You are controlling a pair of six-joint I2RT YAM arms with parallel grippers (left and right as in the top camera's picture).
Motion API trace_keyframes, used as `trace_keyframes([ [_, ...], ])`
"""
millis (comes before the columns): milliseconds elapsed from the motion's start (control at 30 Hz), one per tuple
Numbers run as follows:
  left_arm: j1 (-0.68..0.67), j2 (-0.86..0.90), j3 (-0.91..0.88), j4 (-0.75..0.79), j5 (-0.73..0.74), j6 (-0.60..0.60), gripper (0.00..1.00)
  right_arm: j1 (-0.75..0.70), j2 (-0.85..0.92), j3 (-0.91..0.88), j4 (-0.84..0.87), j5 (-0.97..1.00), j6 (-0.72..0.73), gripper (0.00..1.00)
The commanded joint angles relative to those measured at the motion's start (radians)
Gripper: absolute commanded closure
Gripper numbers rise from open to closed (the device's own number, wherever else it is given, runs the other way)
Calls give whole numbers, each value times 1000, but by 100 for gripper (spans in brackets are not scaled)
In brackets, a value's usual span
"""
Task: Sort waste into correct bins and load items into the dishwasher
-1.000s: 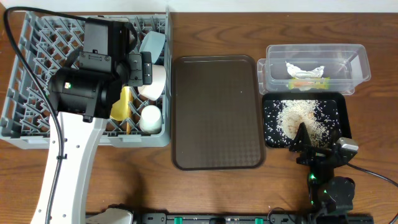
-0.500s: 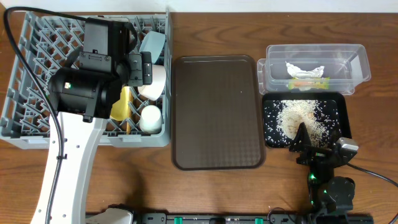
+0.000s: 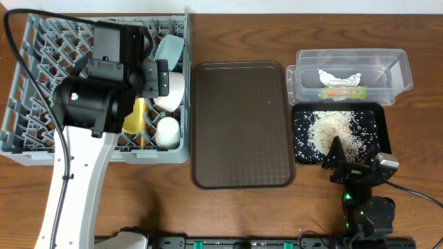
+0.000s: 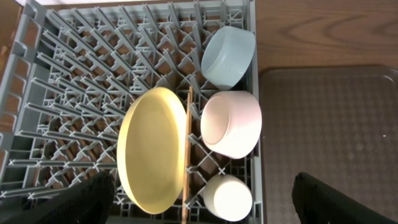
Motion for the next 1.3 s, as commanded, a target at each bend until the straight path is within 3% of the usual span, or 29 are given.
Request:
trace_keyframes([
  [0,6,-94,-44,22,-1,-2,8,-3,-8,-8,1,-4,-8,1],
  [167,48,-257,-230,172,-1,-2,8,-3,-8,-8,1,-4,-8,1],
  [533,105,-723,-927,676,-1,-10,8,-3,-8,-8,1,-4,-8,1],
  [833,140,-1108,-1419,987,0,-10,8,-3,-8,-8,1,-4,-8,1],
  [1067,198,-1335,-1606,1053,49,-10,8,-3,-8,-8,1,-4,-8,1],
  [1267,210,-1398,-1651,1048,48,-9,8,-3,-8,-8,1,-4,-8,1],
])
